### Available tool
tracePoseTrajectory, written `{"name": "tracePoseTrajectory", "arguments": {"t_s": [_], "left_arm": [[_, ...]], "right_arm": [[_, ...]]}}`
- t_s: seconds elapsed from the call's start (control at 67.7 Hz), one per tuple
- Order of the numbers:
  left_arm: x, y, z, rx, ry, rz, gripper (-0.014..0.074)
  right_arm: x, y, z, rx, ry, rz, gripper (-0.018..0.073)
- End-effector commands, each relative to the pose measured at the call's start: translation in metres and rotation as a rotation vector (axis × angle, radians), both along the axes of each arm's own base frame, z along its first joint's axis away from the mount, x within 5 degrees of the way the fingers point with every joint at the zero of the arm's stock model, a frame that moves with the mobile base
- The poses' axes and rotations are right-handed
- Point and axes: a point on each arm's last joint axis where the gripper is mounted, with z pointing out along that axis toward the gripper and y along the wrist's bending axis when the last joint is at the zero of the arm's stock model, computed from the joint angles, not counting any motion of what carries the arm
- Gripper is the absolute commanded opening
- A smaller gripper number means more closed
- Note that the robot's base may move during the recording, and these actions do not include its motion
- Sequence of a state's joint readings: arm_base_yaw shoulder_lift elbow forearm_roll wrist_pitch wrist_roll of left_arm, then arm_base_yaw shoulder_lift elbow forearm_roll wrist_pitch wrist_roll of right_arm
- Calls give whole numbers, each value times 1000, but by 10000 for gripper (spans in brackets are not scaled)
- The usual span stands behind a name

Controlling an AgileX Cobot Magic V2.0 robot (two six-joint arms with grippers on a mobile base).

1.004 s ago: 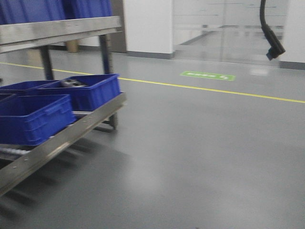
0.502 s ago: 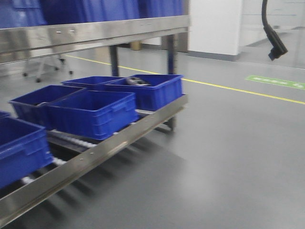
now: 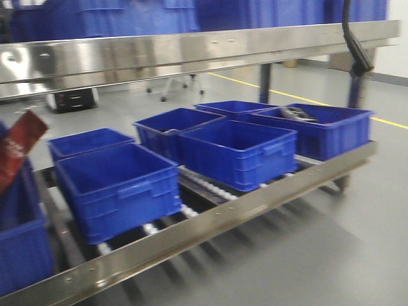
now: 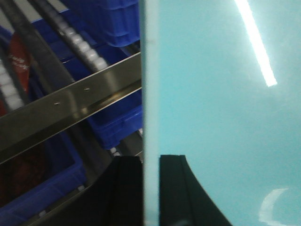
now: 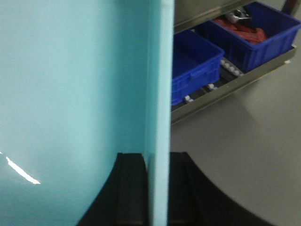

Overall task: Move two blue bins to right shelf middle
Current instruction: 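Drive up to the rack, aligning the held bin with the upper shelf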

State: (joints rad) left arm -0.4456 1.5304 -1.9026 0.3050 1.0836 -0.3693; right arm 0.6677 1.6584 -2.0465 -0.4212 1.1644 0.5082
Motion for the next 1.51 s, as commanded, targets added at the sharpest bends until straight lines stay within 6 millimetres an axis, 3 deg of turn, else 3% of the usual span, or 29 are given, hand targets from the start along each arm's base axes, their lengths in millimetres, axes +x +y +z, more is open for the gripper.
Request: {"name": "tracePoseTrajectory", "arguments": {"t_s": [0.0, 1.492], "left_arm": [[-4, -1, 19, -53, -131, -31, -111], [-4, -1, 19, -53, -131, -31, -111]], "right_arm": [[-6, -2, 18, 55, -92, 31, -166], [-6, -2, 18, 55, -92, 31, -166]]}}
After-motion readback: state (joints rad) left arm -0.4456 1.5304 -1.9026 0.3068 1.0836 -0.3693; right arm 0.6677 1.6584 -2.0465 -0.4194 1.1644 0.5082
